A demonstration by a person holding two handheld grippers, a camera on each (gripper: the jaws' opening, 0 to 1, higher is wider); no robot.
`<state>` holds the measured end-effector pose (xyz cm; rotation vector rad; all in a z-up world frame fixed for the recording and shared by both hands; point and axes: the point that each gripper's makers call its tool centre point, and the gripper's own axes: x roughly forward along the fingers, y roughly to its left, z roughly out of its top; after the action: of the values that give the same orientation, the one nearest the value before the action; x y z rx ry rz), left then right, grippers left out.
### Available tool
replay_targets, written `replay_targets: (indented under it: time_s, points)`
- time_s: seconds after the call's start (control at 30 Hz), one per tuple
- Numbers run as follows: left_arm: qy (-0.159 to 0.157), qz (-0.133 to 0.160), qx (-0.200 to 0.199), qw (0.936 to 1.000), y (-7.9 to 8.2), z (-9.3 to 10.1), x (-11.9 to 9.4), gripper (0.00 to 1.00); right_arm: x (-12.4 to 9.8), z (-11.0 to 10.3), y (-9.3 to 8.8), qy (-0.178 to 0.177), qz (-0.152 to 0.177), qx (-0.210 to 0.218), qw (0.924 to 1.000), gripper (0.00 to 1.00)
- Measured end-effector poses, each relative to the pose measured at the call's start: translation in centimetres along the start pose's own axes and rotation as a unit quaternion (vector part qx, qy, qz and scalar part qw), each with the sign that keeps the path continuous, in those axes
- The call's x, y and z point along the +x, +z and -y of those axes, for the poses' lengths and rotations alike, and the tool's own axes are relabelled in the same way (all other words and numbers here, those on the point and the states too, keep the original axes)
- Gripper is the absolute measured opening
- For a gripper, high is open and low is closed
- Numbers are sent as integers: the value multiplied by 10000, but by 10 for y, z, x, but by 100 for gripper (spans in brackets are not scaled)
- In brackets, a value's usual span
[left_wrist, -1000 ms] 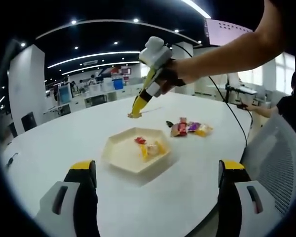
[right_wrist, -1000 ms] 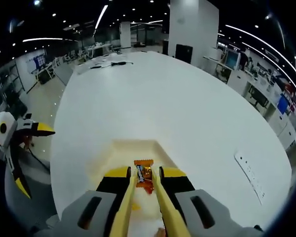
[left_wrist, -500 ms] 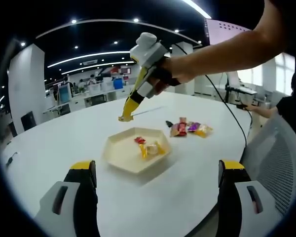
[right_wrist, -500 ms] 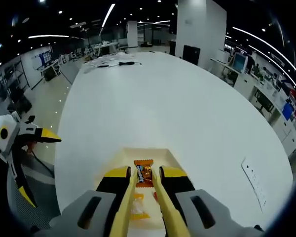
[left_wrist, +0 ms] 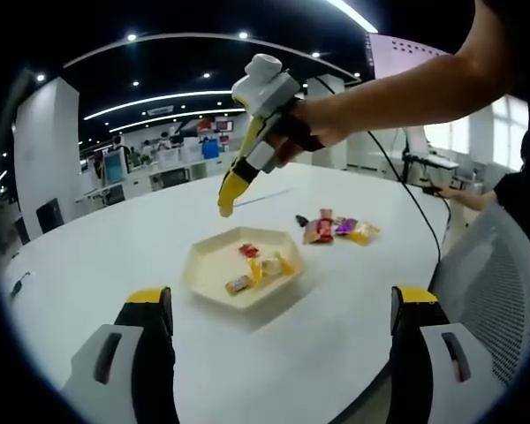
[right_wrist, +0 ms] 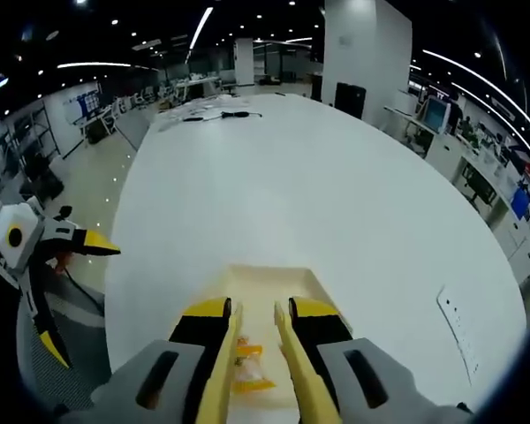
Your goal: Place the target food into the container with the food tongs after gripping and lifting it, then release it inside without dropping or visibly crushing the food.
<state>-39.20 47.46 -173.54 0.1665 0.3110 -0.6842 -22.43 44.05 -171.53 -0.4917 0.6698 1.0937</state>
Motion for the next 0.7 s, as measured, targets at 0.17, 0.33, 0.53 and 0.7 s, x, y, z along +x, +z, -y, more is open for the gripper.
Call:
replay_targets:
  time_s: [0.17,0.33,0.53,0.7]
  points:
    - [3,-7,5,10000,0,0,0,99,-6,-1,2,61,90,-51,9999,25]
    - [-14,-25,14,10000,-1,1,0,99,-13,-2,-1,81,73,-101,9999,25]
    - [-13,-22,21,10000,-1,1,0,99,-23,-4,-5,162,90,-196,9996,25]
    - [-23,-18,7,10000,-1,1,0,99,-34,2,-9,131,124,-188,9997,25]
